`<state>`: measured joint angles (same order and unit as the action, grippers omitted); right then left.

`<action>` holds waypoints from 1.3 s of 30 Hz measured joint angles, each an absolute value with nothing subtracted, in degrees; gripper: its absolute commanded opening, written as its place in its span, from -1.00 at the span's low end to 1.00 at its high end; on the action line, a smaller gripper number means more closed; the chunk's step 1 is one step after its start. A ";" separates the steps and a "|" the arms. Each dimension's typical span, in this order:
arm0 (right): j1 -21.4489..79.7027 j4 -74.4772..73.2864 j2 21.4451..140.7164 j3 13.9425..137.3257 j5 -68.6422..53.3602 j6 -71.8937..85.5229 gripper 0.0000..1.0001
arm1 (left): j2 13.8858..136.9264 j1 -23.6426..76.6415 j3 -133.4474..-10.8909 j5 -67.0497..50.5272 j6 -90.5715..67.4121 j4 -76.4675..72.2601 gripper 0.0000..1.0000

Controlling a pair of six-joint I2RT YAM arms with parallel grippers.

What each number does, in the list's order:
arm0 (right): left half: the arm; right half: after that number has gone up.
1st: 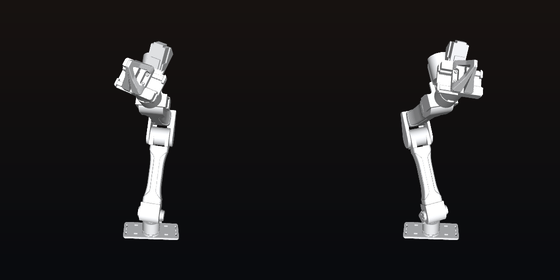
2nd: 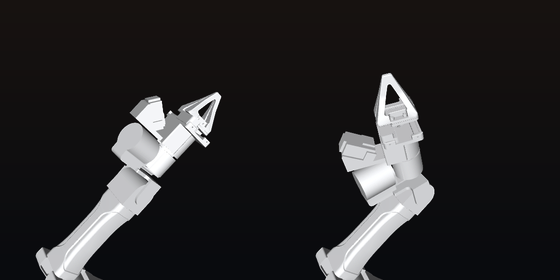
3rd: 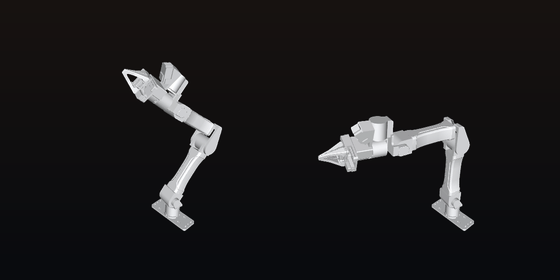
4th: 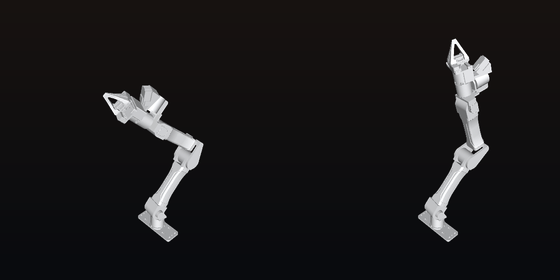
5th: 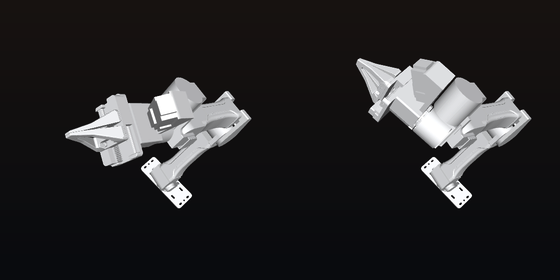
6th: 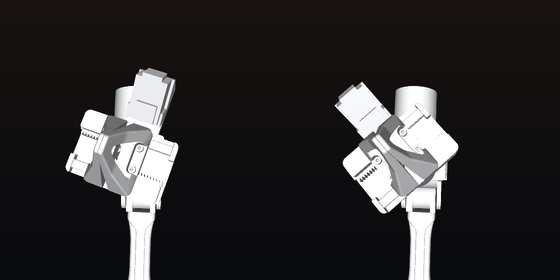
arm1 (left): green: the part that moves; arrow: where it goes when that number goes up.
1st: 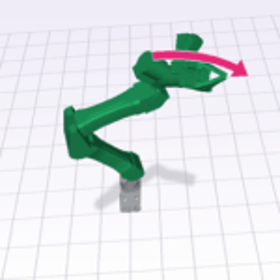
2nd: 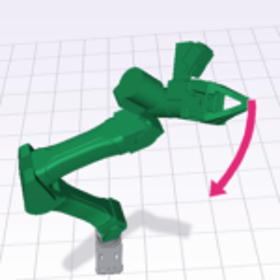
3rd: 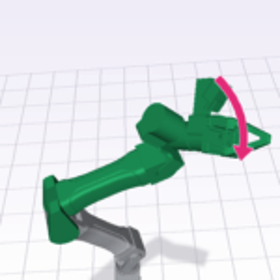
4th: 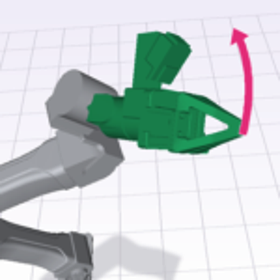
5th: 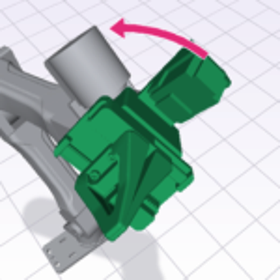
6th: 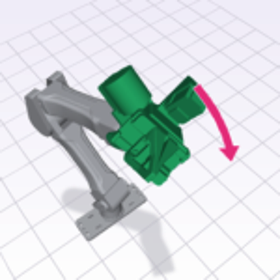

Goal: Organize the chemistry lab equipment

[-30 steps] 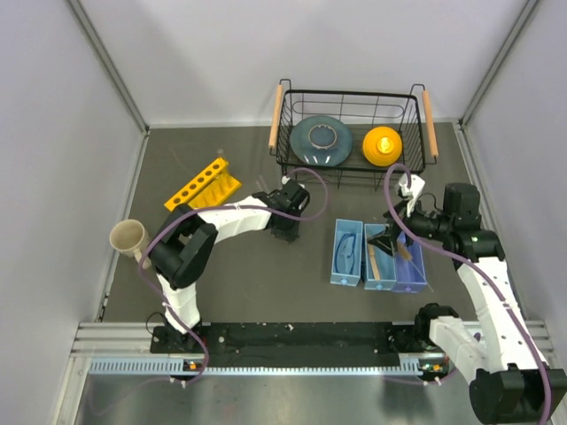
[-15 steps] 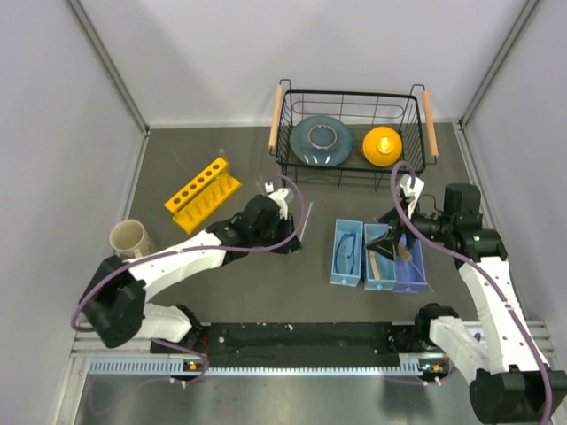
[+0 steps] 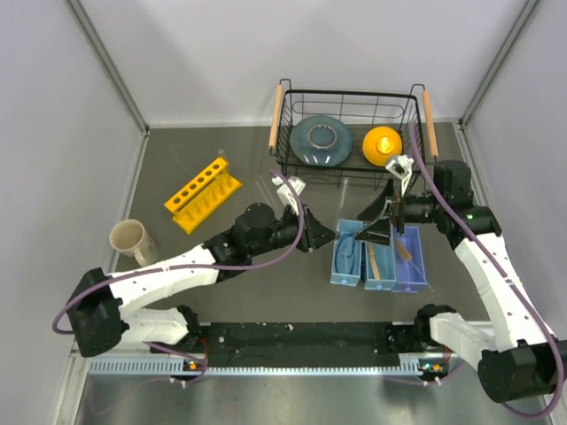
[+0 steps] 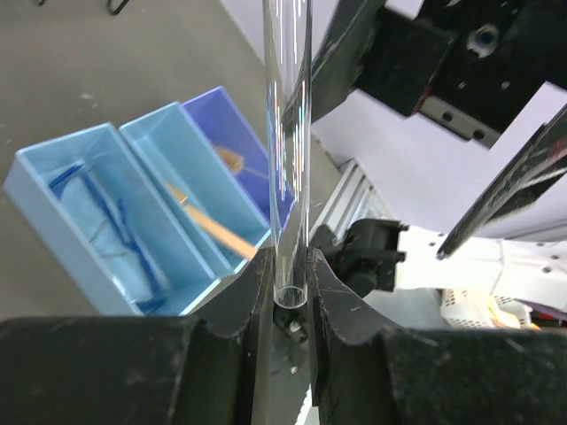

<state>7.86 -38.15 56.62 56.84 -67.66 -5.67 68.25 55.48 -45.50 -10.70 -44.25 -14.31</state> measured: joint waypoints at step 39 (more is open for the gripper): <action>10.83 5.15 58.92 44.66 -68.40 44.77 -0.76 | 72.07 59.46 -51.64 -3.70 -45.43 -17.06 0.74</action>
<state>10.83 5.15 58.92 44.66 -68.40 44.77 72.07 59.46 -51.64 -3.70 -45.43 -17.06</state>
